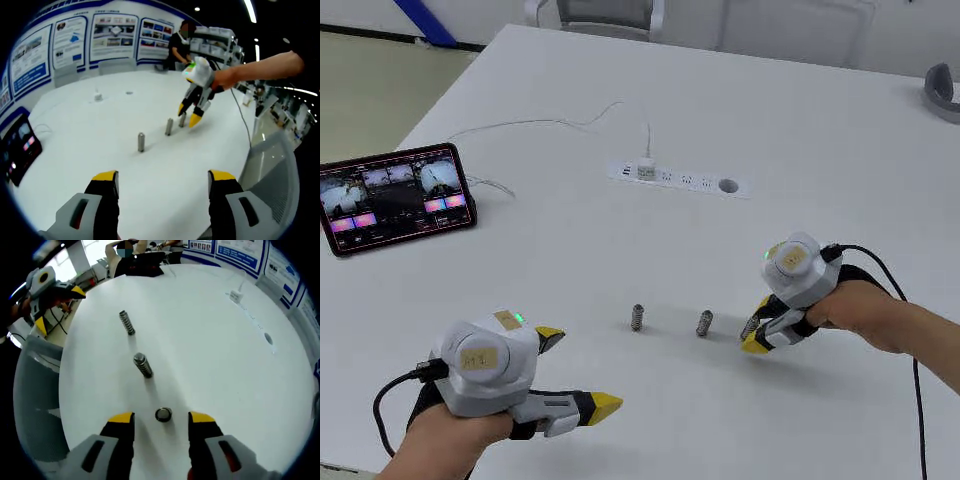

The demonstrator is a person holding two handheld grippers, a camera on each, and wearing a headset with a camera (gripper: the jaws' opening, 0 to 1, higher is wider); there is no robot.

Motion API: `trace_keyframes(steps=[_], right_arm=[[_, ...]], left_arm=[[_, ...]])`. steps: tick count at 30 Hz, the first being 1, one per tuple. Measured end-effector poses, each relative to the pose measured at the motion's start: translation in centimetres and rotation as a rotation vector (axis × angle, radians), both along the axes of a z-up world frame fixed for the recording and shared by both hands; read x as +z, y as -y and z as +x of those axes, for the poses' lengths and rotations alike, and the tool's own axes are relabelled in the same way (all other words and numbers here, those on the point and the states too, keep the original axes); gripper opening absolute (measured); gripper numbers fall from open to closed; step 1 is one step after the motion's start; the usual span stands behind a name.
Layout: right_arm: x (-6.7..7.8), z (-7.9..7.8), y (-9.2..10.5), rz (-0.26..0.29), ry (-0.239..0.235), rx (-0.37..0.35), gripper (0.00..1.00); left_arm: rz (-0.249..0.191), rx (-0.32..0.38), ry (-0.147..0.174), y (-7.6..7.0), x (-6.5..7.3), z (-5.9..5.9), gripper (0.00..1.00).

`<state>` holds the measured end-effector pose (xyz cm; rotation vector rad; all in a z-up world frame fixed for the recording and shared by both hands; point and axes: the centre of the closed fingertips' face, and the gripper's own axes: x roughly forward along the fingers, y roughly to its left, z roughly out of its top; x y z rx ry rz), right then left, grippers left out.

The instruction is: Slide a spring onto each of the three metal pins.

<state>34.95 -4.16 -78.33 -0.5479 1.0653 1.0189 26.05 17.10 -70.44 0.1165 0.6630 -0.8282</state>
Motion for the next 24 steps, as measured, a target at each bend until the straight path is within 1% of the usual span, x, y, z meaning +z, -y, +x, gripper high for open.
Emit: trace_keyframes(steps=[1, 5, 12, 17, 19, 22, 24], right_arm=[[0.3, 0.1, 0.0, 0.018, 0.004, -0.029, 0.48], [1.0, 0.2, 0.2, 0.07, 0.003, -0.098, 0.51], [1.9, -0.1, 0.7, 0.16, 0.008, -0.223, 0.59], [2.1, -0.6, 1.1, 0.202, 0.018, -0.266, 0.65], [2.5, -0.9, 1.1, 0.227, 0.028, -0.286, 0.67], [2.8, -1.1, 1.3, 0.252, 0.036, -0.319, 0.7], [3.2, -1.4, 1.3, 0.269, 0.05, -0.33, 0.72]], left_arm=[[-0.001, 0.002, -0.001, 0.0, 0.0, 0.0, 0.75], [-0.01, 0.007, -0.002, -0.1, 0.2, 0.0, 0.74], [-0.021, 0.025, 0.005, -0.4, 0.6, 0.3, 0.74], [-0.027, 0.037, 0.008, -0.5, 0.7, 0.6, 0.73], [-0.033, 0.042, 0.009, -0.6, 0.9, 0.7, 0.74], [-0.034, 0.05, 0.01, -0.7, 0.9, 0.9, 0.74], [-0.037, 0.055, 0.011, -0.8, 1.0, 1.1, 0.74]])
